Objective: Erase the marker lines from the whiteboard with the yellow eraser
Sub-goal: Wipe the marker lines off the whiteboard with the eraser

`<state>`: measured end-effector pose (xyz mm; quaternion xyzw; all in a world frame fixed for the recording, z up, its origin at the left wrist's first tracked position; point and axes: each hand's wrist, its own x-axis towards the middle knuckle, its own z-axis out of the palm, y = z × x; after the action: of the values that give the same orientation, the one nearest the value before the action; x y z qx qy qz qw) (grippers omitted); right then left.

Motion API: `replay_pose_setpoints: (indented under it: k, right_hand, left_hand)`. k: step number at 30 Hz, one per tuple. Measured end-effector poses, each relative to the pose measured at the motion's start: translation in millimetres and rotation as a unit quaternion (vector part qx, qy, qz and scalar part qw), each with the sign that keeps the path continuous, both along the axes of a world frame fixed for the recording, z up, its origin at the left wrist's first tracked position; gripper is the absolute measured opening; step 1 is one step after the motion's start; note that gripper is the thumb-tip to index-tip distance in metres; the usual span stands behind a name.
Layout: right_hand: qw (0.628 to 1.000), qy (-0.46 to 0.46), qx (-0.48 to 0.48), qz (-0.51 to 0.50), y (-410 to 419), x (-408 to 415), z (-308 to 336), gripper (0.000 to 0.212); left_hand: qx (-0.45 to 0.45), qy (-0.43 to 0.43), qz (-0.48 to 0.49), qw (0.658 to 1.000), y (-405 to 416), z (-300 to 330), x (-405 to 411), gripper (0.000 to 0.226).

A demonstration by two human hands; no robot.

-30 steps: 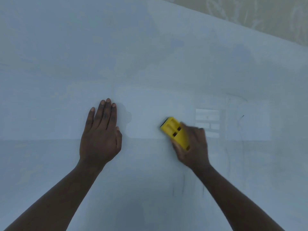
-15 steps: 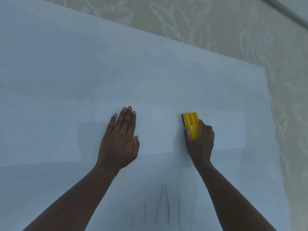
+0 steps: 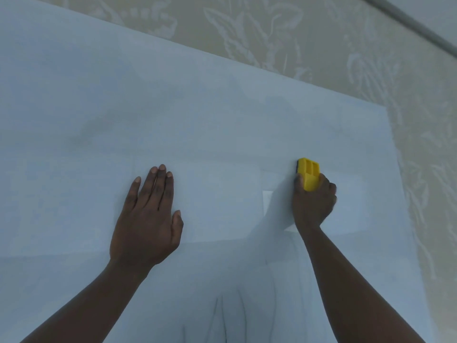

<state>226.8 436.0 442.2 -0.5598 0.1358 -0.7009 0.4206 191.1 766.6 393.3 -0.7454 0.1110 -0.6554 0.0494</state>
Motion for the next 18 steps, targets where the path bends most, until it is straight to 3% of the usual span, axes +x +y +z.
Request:
replay_pose_setpoints:
  k: [3, 8, 12, 14, 18]
  right_hand:
    - [0.988, -0.03, -0.146, -0.039, 37.5, -5.5, 3.4, 0.049]
    - [0.957, -0.081, -0.28, -0.01, 109.2, -12.0, -35.1, 0.055]
    - [0.919, -0.082, -0.386, -0.022, 105.7, -9.5, -70.3, 0.058]
    - [0.919, -0.069, -0.386, -0.034, 84.9, -10.7, -66.1, 0.057]
    - [0.956, -0.017, -0.291, -0.04, 27.9, -13.0, -50.5, 0.054]
  left_hand:
    - [0.0, 0.0, 0.002, 1.0, -0.3, 1.2, -0.1, 0.071]
    - [0.002, 0.003, -0.008, 1.0, 0.6, 0.2, -3.3, 0.07]
    - [0.014, 0.006, -0.006, 1.0, 6.4, -4.8, -6.2, 0.069]
    - [0.017, 0.005, -0.005, 1.0, 11.3, -9.5, -6.4, 0.069]
    - [0.024, -0.003, -0.009, 1.0, 22.6, -21.6, -7.4, 0.068]
